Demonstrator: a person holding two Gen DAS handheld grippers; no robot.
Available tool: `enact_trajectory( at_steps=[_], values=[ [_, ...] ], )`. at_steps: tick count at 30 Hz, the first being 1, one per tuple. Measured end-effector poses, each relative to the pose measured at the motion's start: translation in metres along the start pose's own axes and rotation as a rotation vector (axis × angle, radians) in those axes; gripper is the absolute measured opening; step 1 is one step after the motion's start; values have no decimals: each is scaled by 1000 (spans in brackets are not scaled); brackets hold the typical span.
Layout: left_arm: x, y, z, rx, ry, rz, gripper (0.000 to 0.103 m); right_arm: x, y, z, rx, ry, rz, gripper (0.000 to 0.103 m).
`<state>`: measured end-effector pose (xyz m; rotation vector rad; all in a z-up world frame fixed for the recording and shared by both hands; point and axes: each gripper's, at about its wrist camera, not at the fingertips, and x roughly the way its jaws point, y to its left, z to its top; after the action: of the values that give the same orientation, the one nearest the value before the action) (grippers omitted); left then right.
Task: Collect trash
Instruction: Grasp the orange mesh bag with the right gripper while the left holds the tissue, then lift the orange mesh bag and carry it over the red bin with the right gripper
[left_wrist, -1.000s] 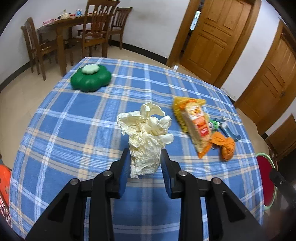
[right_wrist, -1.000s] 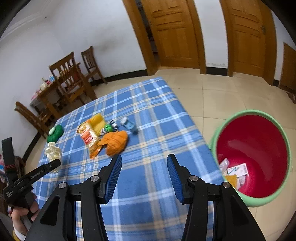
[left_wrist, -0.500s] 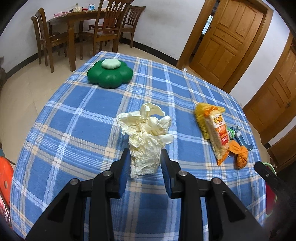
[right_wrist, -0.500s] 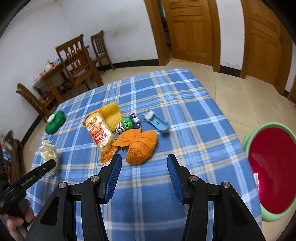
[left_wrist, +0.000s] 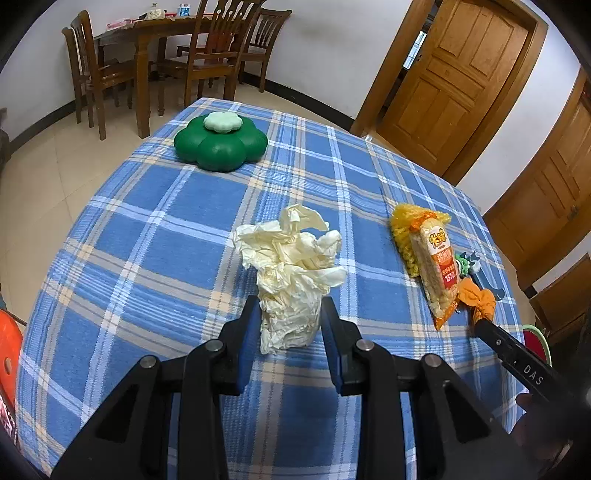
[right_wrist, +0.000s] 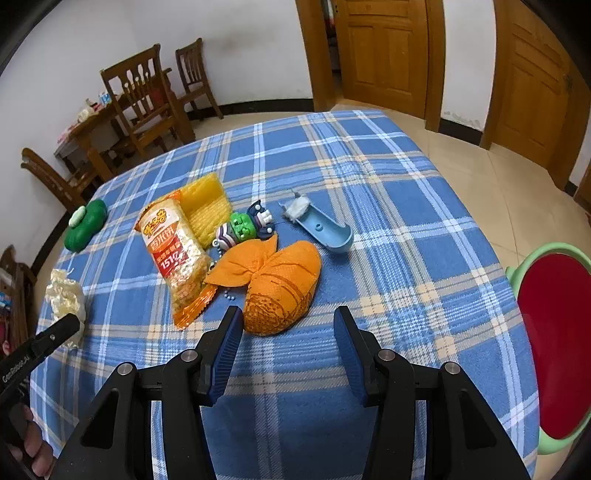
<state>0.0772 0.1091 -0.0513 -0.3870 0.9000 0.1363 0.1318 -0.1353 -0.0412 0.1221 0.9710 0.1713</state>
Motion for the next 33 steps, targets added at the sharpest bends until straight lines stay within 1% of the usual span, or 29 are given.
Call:
enact_trajectory(
  at_steps=[6,7,8,9,10,11,14,17,23,33],
  values=[
    [-1,-5,-2,11,2,-4,33,1,-2,0,-2,-9,-7,52],
    [0,-6,-2,12,3,-4,33,1,-1,0,-5,-11,-10,48],
    [0,-6,-3,13,4,-4,33,1,-1,-1,-12,-14,-17,41],
    [0,-7,-3,14,4,-4,33,1,-1,-1,-18,-15,-24,39],
    [-1,-7,-3,14,4,-5,33,0,-1,-1,-21,-16,-27,34],
    [-1,-8,-3,14,4,-4,33,0,-2,-1,-21,-17,-27,27],
    [-1,-8,-4,15,3,-5,33,0,-5,-2,-22,-19,-31,15],
    [-3,-10,-5,20,2,-5,33,-1,-9,-2,-18,-22,-27,13],
    [-9,-14,-6,24,-4,-10,33,-9,-15,-6,-2,-35,-25,12],
    [-21,-27,-8,46,-18,-33,33,-46,-32,-19,19,-81,-4,12]
  ],
)
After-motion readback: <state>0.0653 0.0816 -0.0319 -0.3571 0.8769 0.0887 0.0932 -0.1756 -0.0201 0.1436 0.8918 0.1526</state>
